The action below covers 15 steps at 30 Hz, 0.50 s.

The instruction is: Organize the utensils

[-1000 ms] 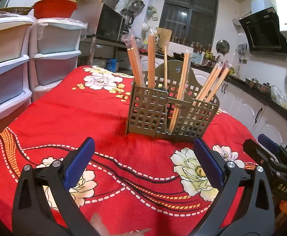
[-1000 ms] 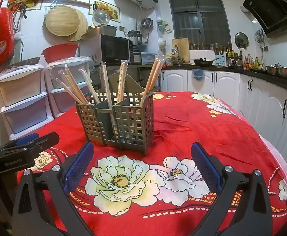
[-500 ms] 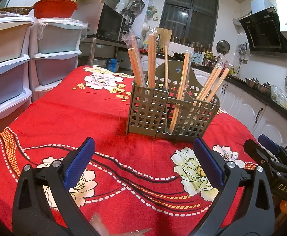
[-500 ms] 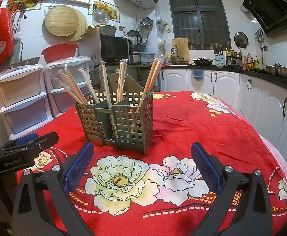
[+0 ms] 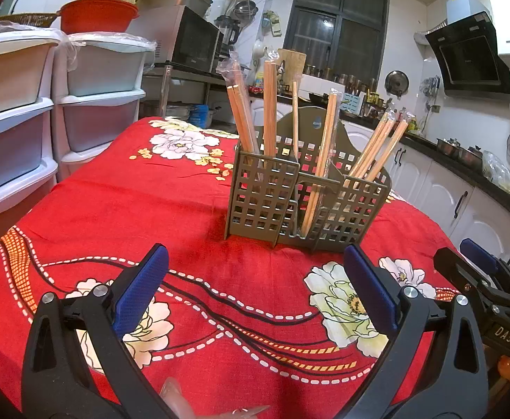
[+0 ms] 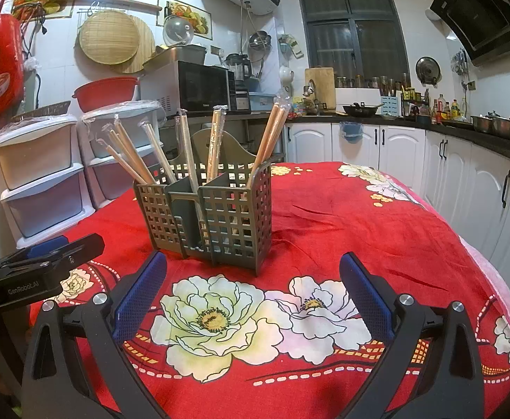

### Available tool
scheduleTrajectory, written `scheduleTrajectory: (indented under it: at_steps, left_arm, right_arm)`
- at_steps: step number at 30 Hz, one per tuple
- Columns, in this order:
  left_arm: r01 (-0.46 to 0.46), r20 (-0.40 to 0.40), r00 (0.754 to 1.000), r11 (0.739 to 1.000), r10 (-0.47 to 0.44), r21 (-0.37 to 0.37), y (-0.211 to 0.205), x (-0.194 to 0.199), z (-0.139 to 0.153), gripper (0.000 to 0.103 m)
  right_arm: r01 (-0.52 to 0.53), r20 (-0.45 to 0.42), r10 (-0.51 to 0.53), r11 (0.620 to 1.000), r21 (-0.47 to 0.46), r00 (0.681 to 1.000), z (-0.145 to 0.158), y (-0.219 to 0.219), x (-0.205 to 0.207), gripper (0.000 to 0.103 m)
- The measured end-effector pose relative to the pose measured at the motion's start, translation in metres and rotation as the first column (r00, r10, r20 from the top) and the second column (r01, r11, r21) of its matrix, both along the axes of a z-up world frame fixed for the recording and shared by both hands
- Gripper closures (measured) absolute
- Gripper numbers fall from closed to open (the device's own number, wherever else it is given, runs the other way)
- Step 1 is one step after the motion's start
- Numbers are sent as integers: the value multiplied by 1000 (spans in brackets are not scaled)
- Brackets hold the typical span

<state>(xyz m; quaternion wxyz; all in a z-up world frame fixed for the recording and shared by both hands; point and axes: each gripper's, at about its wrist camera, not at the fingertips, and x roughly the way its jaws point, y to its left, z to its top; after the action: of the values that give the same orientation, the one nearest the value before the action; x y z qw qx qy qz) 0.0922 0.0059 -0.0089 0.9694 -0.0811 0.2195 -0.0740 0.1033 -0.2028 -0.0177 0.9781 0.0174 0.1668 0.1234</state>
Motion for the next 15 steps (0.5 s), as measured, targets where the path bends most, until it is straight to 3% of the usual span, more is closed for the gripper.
scheduleTrajectory:
  at_steps: [15]
  left_arm:
    - [3, -14, 1000, 1000, -3, -1, 1, 1, 0, 11]
  right_arm:
    - [0, -1, 0, 1000, 0, 1000, 0, 0, 0, 7]
